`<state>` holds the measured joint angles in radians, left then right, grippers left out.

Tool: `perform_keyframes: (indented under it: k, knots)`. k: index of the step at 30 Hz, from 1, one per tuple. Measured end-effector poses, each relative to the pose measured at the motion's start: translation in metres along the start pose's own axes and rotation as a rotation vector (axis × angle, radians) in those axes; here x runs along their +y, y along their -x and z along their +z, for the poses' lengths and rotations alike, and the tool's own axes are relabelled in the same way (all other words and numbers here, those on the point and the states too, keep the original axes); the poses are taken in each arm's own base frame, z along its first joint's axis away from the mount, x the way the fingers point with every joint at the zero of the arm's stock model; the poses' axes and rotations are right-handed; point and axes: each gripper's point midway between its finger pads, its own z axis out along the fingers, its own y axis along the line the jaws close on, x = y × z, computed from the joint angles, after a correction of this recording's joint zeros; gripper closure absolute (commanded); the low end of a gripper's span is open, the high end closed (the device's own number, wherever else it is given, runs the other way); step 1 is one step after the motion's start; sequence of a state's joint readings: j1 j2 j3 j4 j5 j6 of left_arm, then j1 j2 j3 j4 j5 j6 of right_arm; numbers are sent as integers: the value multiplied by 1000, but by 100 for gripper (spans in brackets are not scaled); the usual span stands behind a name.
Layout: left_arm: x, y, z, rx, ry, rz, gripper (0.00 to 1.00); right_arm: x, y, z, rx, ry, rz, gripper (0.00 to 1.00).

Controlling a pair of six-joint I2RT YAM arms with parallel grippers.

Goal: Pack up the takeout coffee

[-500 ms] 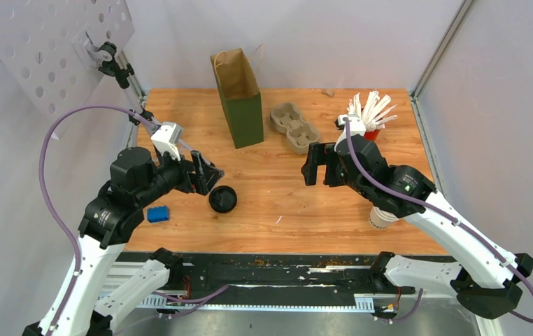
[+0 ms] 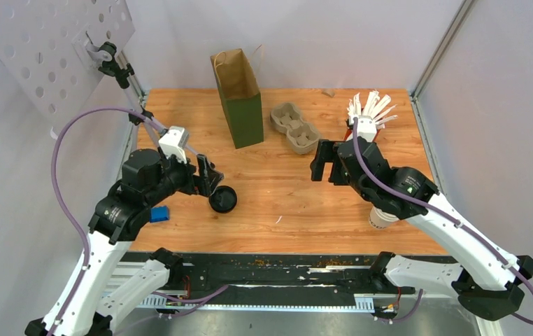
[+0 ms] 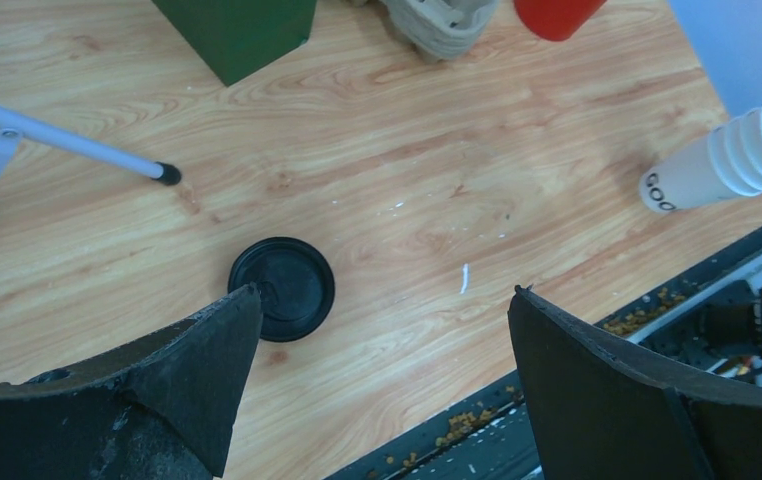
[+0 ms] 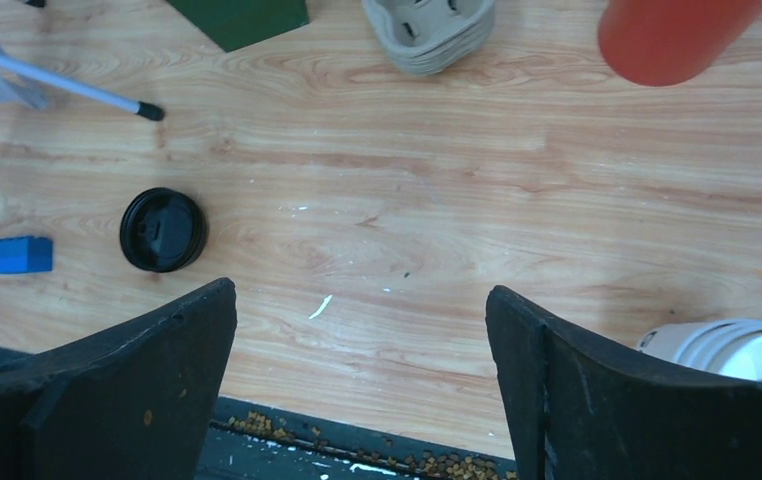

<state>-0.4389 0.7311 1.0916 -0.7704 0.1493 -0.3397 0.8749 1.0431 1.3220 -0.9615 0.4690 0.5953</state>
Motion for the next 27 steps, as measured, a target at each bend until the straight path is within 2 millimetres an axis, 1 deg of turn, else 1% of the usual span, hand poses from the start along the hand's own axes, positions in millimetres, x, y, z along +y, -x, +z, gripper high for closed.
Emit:
perform_keyframes:
  k: [4, 6, 9, 10, 11, 13, 16, 18, 19, 21, 23, 27]
  knots:
    - [11, -12, 9, 14, 32, 35, 0, -14, 5, 2, -30, -76, -18, 8]
    - [15, -19, 13, 22, 36, 51, 0, -23, 8, 5, -39, -138, -39, 10]
    - [20, -31, 20, 32, 37, 70, 0, -39, 22, 12, -44, -246, -46, 14]
    - [22, -35, 21, 37, 38, 77, 0, -48, 26, 15, -38, -288, -31, 16]
    - [24, -40, 23, 42, 39, 85, 0, -56, 29, 16, -32, -328, -13, 21]
    - [28, -49, 24, 49, 40, 101, 0, -81, 30, 19, -5, -424, 46, 32]
    - [32, -57, 24, 35, 41, 123, 0, -115, 15, 15, 58, -542, 115, 39]
    - [35, -63, 23, 24, 44, 133, 0, -130, 2, 10, 92, -591, 141, 43]
    - [37, -67, 23, 18, 44, 138, 0, -137, -8, 7, 119, -612, 153, 44]
    - [38, -72, 20, 9, 43, 147, 0, -149, -26, 1, 167, -644, 167, 46]
    - [39, -68, 20, -9, 49, 157, 0, -159, -39, -2, 203, -673, 180, 46]
    - [43, -64, 21, -22, 70, 168, 0, -177, -60, -5, 263, -730, 197, 52]
